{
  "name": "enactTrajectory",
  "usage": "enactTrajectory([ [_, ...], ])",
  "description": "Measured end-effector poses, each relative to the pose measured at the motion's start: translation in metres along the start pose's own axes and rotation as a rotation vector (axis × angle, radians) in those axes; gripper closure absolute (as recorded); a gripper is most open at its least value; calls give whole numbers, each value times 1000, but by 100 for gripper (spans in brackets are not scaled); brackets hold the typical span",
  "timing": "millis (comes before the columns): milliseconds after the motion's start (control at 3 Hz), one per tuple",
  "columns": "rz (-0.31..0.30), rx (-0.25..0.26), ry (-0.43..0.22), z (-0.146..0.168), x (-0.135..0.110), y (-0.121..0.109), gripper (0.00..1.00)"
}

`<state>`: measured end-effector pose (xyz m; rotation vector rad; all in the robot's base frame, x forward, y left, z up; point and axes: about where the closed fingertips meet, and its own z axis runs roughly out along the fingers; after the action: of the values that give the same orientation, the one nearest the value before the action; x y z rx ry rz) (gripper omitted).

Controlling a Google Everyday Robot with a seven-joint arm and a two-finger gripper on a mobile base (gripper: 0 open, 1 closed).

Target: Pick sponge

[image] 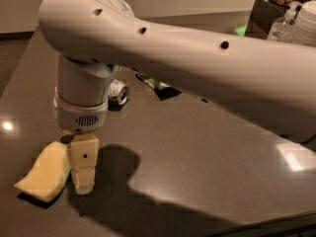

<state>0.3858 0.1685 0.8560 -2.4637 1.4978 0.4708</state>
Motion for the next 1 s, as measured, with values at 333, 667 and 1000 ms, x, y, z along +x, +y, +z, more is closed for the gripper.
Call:
enactTrajectory([
  [333, -12, -9, 4, 14, -9, -3, 0],
  [667, -11, -22, 3, 17, -14, -4, 16],
  [1000, -5, -36, -4, 13, -16, -6, 39],
])
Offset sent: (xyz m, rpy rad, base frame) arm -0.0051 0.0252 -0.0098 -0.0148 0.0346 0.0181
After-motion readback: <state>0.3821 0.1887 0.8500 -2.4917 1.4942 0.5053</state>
